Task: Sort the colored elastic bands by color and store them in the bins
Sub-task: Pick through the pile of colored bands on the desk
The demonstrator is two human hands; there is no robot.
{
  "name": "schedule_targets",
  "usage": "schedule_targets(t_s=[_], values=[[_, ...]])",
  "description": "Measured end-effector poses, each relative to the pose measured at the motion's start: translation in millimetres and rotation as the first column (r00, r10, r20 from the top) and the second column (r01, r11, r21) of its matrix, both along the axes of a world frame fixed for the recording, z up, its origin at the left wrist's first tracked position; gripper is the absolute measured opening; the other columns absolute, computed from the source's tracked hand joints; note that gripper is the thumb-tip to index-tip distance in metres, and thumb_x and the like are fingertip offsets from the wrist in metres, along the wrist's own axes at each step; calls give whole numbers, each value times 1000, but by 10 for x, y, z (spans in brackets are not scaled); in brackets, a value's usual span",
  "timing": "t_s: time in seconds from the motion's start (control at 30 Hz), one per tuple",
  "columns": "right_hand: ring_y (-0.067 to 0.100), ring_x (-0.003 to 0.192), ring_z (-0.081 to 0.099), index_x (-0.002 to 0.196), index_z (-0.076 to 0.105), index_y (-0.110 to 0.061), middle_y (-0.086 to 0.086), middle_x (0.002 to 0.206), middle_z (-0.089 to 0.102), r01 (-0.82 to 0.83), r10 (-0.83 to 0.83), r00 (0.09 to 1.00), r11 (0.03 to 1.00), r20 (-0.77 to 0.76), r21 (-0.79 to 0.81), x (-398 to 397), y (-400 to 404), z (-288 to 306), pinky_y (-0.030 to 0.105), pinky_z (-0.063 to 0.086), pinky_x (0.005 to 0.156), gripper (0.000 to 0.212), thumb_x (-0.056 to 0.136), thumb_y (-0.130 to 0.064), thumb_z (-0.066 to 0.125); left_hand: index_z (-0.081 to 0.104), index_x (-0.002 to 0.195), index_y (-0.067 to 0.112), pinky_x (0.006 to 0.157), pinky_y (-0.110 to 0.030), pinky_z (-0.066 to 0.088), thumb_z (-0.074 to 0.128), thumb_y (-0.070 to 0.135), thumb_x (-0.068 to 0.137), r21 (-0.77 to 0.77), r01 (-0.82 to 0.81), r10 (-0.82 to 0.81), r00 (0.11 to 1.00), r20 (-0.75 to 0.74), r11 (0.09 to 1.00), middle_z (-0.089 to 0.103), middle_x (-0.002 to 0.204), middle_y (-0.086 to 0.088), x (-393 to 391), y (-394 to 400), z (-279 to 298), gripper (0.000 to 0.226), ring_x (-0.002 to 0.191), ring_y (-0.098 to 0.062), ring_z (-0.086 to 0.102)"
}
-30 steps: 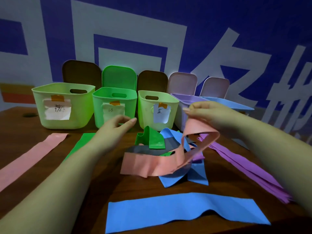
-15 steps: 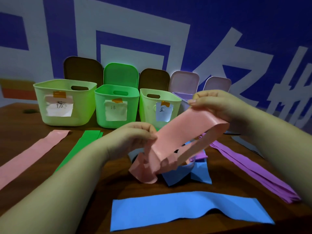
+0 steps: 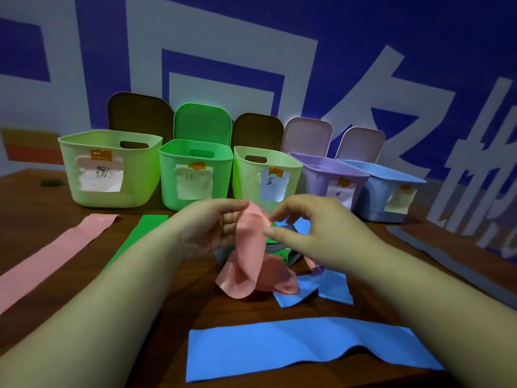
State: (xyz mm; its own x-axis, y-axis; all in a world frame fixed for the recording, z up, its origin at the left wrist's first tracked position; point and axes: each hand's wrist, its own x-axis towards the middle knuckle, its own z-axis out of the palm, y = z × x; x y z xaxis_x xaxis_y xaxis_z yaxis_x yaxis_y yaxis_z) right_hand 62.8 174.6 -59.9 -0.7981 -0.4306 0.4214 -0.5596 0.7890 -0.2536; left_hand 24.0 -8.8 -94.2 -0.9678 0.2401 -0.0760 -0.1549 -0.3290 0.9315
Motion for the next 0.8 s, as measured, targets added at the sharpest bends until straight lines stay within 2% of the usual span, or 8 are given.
schedule_targets(t_s=[0.13, 0.27, 0.33, 0.43, 0.5, 0.57, 0.63, 0.8], values=[[4, 83, 58, 83, 63, -31, -15, 84, 65, -20, 6, 992, 994, -129, -110, -31, -7, -58, 33, 50, 77, 8, 84, -38, 65, 66, 82, 5, 54, -22, 55, 51, 12, 92, 44, 18, -19, 1000, 18, 999, 65, 69, -6, 7, 3, 18, 19, 55, -11, 63], [4, 80, 61, 83, 68, -25, -13, 80, 67, 8, -17, 999, 978, -43, -208, -81, 12, -57, 34, 52, 78, 5, 84, -30, 67, 62, 76, 7, 48, -21, 53, 50, 16, 94, 9, 28, -28, 1000, -5, 1000, 60, 62, -3, 35, 13, 30, 23, 50, -11, 58], [3, 78, 61, 80, 67, -25, -12, 78, 67, 11, -10, 1000, 967, 3, -255, -85, 26, -31, 28, 52, 77, 4, 83, -27, 68, 53, 72, 14, 46, -19, 47, 51, 25, 94, -103, -46, 37, 995, -88, 994, 48, 59, 0, 33, 38, 32, 25, 48, -10, 46], [8, 76, 63, 80, 68, -20, -5, 79, 69, 3, 23, 997, 934, 70, -357, -87, 36, 17, 26, 53, 75, 5, 83, -23, 69, 60, 89, 16, 71, -26, 48, 58, 36, 89, -286, -283, 165, 912, -377, 915, 61, 86, -3, 17, 50, 9, 20, 74, -14, 58], [13, 75, 65, 81, 68, -15, 0, 80, 70, -8, 67, 990, 903, 123, -431, -79, 17, 48, 26, 54, 72, 6, 82, -20, 70, 65, 101, 22, 88, -24, 46, 66, 39, 82, -285, -242, 68, 858, -508, 928, 68, 106, 2, 51, 57, 6, 26, 98, -9, 62], [3, 62, 61, 79, 67, -12, 2, 77, 69, -28, 123, 979, 870, 161, -493, -60, 0, 77, 16, 49, 61, 6, 82, -17, 70, 68, 97, 22, 87, -17, 47, 70, 35, 75, -304, -148, -47, 834, -550, 941, 71, 96, 8, 110, 85, 15, 26, 93, -2, 63], [-4, 56, 56, 79, 66, -12, 0, 74, 67, -29, 155, 970, 837, 187, -546, -52, -3, 92, 7, 43, 55, 5, 83, -15, 68, 69, 87, 16, 80, -16, 48, 64, 30, 70, -298, -164, -40, 817, -575, 940, 71, 80, 8, 118, 102, 16, 23, 81, -3, 63], [-1, 82, 65, 97, 62, -25, -8, 91, 69, 34, 212, 910, 817, 355, -576, -95, -52, -20, 12, 46, 68, 20, 80, -34, 67, 66, 81, 8, 69, -19, 53, 61, 21, 73, -170, -157, 29, 811, -585, 973, 69, 68, 3, 94, 90, 21, 15, 67, -7, 63]])
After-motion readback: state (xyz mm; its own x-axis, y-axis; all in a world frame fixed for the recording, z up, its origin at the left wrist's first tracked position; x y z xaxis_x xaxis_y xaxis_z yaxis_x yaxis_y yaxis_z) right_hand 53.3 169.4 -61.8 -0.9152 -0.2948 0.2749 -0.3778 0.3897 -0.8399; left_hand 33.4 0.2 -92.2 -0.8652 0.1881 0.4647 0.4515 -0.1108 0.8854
